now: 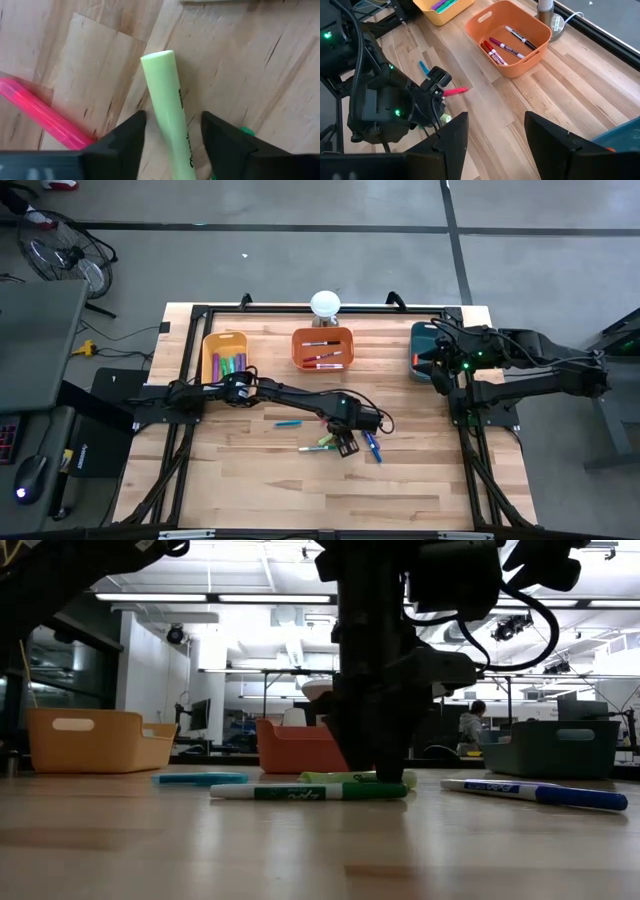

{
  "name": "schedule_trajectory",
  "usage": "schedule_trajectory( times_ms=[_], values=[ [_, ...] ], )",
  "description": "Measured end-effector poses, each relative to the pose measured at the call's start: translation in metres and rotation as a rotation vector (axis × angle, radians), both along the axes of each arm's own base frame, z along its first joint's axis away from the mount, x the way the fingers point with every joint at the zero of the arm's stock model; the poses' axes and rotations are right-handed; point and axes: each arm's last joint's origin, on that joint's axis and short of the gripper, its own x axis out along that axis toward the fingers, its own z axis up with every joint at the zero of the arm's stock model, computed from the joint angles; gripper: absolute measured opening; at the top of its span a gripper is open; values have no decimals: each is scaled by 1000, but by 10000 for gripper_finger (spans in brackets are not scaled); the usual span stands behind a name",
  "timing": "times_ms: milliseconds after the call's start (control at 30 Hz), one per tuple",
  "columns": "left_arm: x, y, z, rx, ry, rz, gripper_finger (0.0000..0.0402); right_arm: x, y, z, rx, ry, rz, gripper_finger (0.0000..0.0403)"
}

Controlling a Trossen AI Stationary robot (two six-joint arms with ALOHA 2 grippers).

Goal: Pick & Place Markers
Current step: Put the light green highlighter pen into the yellow bin

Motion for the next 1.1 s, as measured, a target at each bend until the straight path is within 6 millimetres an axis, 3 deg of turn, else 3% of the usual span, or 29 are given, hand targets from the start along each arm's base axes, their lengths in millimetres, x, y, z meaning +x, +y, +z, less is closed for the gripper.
schedule_trajectory(
  times_ms=[200, 267, 633, 1100],
  values=[
    [0, 0, -1, -5, 3, -8, 86, 0, 0, 0, 1, 3, 0, 183],
    [2, -1, -15, -30, 33, -21, 55, 0, 0, 0, 5, 3, 6, 183],
    [2, 1, -20, -62, 53, -52, 57, -1, 1, -1, 13, 8, 15, 183],
    [7, 29, 35, -69, -49, -60, 57, -1, 0, -1, -2, 13, 21, 183]
  ],
)
